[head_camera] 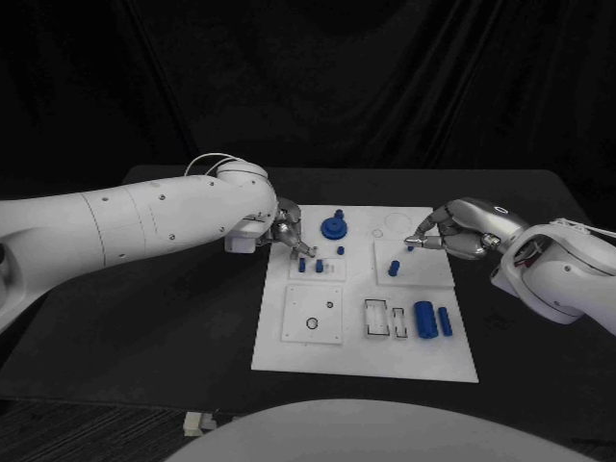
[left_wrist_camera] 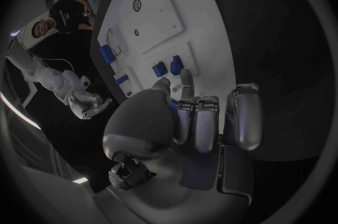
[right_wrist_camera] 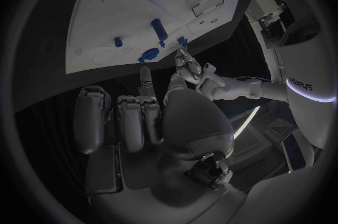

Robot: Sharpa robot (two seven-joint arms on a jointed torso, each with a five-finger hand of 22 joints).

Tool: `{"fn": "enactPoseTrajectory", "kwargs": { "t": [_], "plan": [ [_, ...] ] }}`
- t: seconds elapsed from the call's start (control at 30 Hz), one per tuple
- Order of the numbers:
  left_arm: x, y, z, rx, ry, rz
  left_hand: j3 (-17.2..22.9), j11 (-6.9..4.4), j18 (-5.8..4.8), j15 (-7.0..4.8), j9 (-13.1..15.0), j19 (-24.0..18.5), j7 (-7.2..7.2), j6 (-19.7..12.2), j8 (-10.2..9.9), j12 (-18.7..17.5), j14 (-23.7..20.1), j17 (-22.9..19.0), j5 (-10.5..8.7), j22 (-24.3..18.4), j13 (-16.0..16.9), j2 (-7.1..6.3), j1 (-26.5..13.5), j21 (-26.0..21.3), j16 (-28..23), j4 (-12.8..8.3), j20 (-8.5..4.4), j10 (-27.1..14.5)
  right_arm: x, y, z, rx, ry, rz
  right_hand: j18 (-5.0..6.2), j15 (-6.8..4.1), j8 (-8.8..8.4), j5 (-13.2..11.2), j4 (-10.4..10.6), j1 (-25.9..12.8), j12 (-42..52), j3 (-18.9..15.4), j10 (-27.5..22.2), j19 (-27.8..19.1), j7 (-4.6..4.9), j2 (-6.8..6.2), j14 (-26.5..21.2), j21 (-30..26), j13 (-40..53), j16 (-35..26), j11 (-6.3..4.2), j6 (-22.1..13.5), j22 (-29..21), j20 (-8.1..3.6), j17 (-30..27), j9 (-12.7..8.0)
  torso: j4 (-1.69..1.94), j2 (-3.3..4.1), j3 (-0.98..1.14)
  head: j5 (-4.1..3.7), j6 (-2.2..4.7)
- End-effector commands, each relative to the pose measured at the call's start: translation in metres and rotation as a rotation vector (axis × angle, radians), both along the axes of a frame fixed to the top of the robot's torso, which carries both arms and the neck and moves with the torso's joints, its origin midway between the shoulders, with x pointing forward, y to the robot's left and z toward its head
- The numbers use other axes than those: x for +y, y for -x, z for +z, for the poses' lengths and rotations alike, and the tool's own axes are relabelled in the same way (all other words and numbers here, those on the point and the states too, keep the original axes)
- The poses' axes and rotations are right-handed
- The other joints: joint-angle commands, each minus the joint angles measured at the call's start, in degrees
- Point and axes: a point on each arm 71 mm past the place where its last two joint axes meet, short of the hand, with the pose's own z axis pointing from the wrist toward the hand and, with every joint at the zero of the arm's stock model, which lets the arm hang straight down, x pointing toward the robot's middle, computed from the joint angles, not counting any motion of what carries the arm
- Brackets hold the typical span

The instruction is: Assemble the parts on the task board

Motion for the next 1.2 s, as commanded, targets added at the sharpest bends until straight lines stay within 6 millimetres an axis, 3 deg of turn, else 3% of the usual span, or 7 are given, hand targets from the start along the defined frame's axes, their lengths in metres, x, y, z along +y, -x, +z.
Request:
{"fn": "enactPoseTrajectory", "kwargs": {
  "t": [0.03,0.57,0.73,0.87,1.2],
  "plan": [
    [-0.0022,0.0018,-0.0021,0.02,-0.002,-0.014,0.3,0.42,-0.27,0.29,-0.07,0.01,-0.16,0.44,-0.35,0.13,5.85,15.08,0.45,11.38,14.99,0.12,0.68,-0.35,0.15,-0.14,0.4,5.98,-0.0015,0.0003,-0.0015,0.005,0.005,-0.01,0.41,0.24,0.34,0.27,0.07,0.52,-0.19,-0.3,5.9,0.48,0.15,0.13,5.93,-0.29,14.79,-0.1,0.25,0.43,11.52,0.36,14.57,0.09,-0.03,0.03,0.0,0.1,-0.01],
    [-0.004,0.0044,-0.0043,0.041,-0.022,-0.025,0.98,0.27,-0.22,0.15,0.01,-0.09,-0.34,0.84,-0.95,0.13,5.85,15.08,3.85,11.32,14.99,-0.87,2.47,-0.56,0.15,-0.4,0.29,5.98,-0.0014,0.0004,-0.0028,0.008,0.006,-0.01,0.45,0.25,0.34,0.29,0.05,0.62,-0.27,-0.32,5.83,0.4,0.16,0.2,5.91,-0.46,14.71,-0.16,0.27,0.43,11.47,0.36,14.5,0.09,-0.01,0.01,0.01,0.13,-0.01],
    [-0.0028,0.0047,-0.0048,0.046,-0.028,-0.024,1.39,0.19,-0.22,0.09,0.06,-0.08,-0.45,1.15,-1.08,0.13,5.85,15.08,5.29,11.33,14.99,-1.13,3.12,-0.55,0.15,-0.57,0.23,5.98,-0.0015,0.0002,-0.003,0.008,0.006,-0.01,0.43,0.25,0.34,0.3,0.04,0.67,-0.29,-0.33,5.81,0.42,0.16,0.21,5.9,-0.42,14.69,-0.18,0.27,0.44,11.48,0.36,14.47,0.09,-0.01,0.0,0.01,0.13,-0.01],
    [-0.0025,0.005,-0.0052,0.051,-0.03,-0.027,2.07,0.06,-0.21,-0.01,0.06,-0.11,-0.57,1.39,-1.41,0.13,5.85,15.08,7.9,11.31,14.99,-1.76,4.08,-0.63,0.15,-0.95,0.13,5.98,-0.0015,0.0001,-0.0032,0.009,0.007,-0.01,0.44,0.26,0.34,0.32,0.0,0.76,-0.31,-0.33,5.79,0.41,0.16,0.22,5.9,-0.46,14.66,-0.17,0.27,0.44,11.47,0.36,14.48,0.09,-0.02,0.01,0.0,0.17,-0.01],
    [-0.0046,0.0051,-0.0053,0.048,-0.023,-0.03,3.2,-0.18,-0.25,-0.22,-0.6,0.02,-0.81,2.41,-2.32,0.13,5.85,15.08,10.04,11.37,14.99,-2.53,5.18,-0.41,0.15,-1.47,-0.06,5.98,-0.0013,-0.0002,-0.0037,0.011,0.008,-0.01,0.47,0.26,0.34,0.33,-0.03,0.84,-0.34,-0.32,5.77,0.35,0.16,0.24,5.88,-0.57,14.63,-0.21,0.28,0.45,11.43,0.36,14.44,0.09,-0.01,0.0,0.0,0.29,-0.01]
  ]
}}
